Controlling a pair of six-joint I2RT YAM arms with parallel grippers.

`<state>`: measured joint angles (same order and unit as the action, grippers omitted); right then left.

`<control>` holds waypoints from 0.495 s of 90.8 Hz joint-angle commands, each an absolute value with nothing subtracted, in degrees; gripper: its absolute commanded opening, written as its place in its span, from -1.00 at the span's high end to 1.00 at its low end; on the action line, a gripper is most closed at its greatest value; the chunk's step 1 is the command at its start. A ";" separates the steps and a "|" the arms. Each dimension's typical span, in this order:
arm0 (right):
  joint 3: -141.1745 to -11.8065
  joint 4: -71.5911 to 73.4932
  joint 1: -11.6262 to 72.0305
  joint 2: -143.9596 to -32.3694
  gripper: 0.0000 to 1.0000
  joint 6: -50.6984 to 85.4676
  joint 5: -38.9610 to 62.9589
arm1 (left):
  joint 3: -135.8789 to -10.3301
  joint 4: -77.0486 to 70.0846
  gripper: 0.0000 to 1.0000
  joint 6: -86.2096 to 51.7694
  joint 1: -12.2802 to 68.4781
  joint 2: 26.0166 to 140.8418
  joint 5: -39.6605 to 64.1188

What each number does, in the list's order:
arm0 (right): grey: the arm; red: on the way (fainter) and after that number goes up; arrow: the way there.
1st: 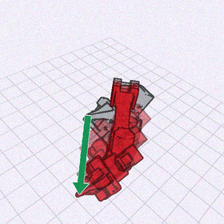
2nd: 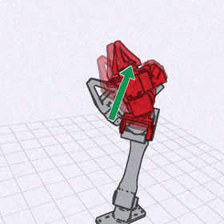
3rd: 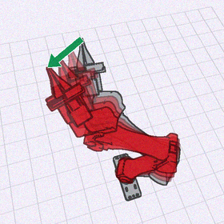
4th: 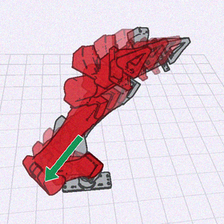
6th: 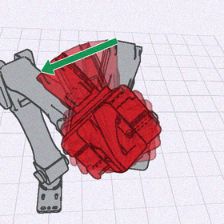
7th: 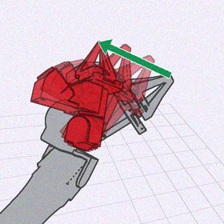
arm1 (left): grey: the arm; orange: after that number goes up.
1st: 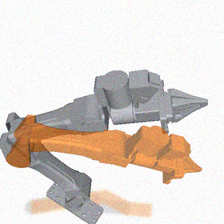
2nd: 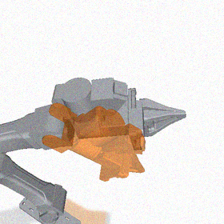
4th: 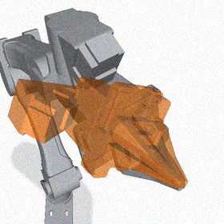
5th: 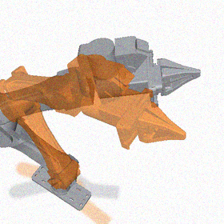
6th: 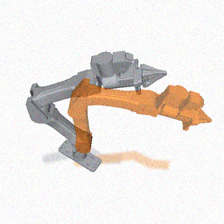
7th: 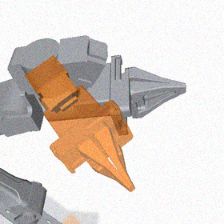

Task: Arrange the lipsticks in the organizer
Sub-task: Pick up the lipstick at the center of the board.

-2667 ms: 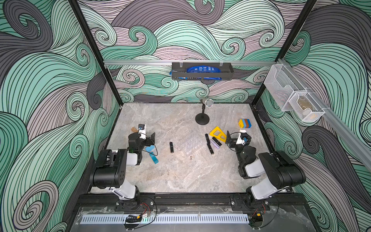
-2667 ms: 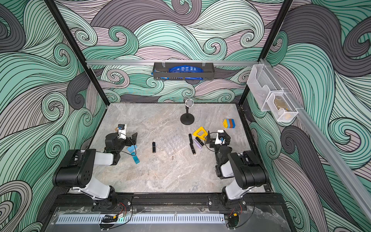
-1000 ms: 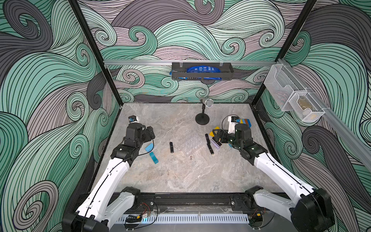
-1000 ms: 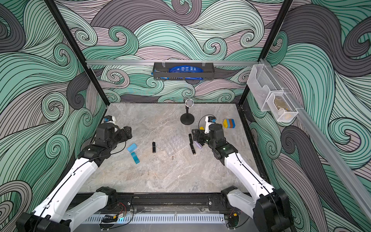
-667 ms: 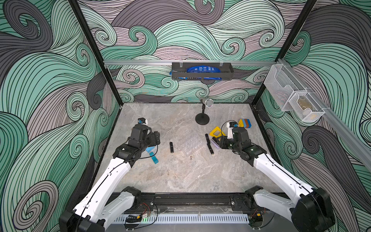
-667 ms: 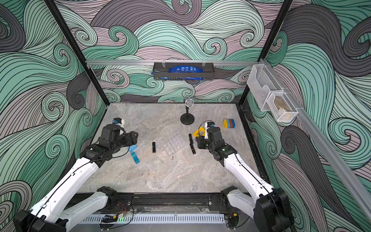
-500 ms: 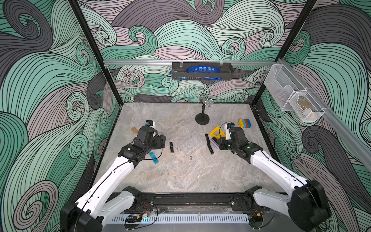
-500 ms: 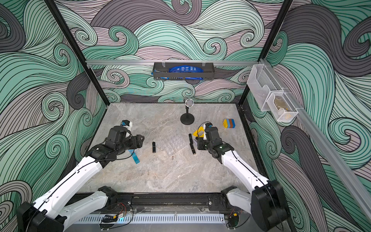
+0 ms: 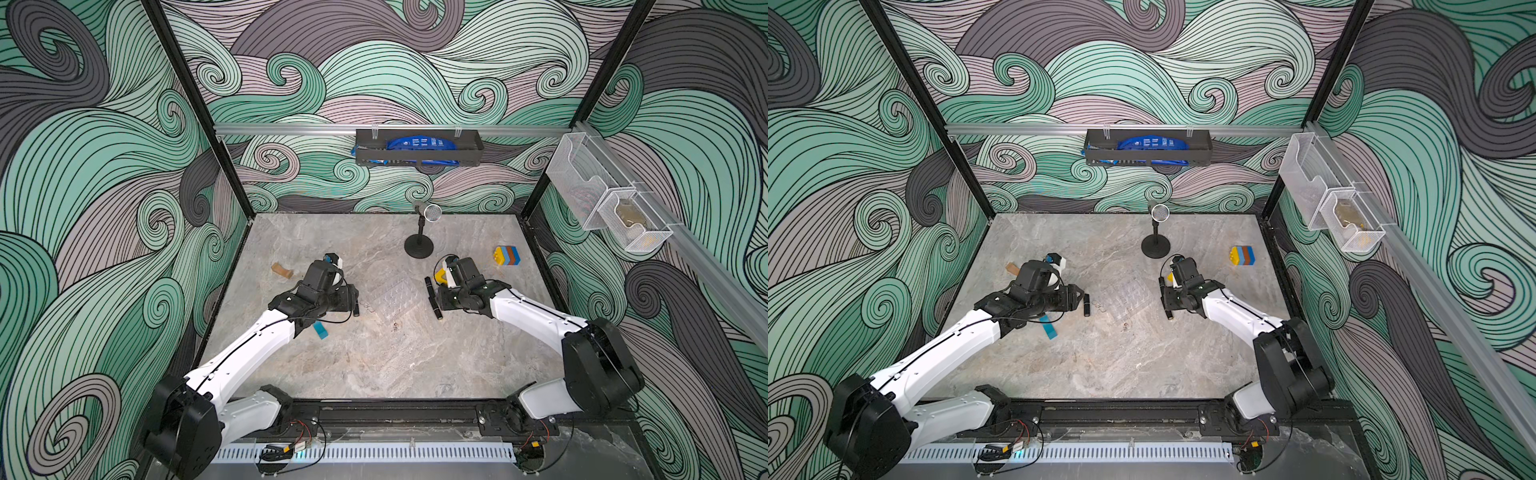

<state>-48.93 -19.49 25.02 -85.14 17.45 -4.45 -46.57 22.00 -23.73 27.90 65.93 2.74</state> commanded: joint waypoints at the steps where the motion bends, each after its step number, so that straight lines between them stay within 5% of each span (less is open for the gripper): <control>1: -50.68 -20.16 25.07 -86.73 0.23 16.33 -5.64 | -46.46 20.61 -0.31 -24.22 28.34 66.28 3.84; 45: -53.98 -19.53 24.27 -94.21 0.23 16.65 -8.01 | -46.44 20.53 -0.32 -24.11 28.45 66.58 3.88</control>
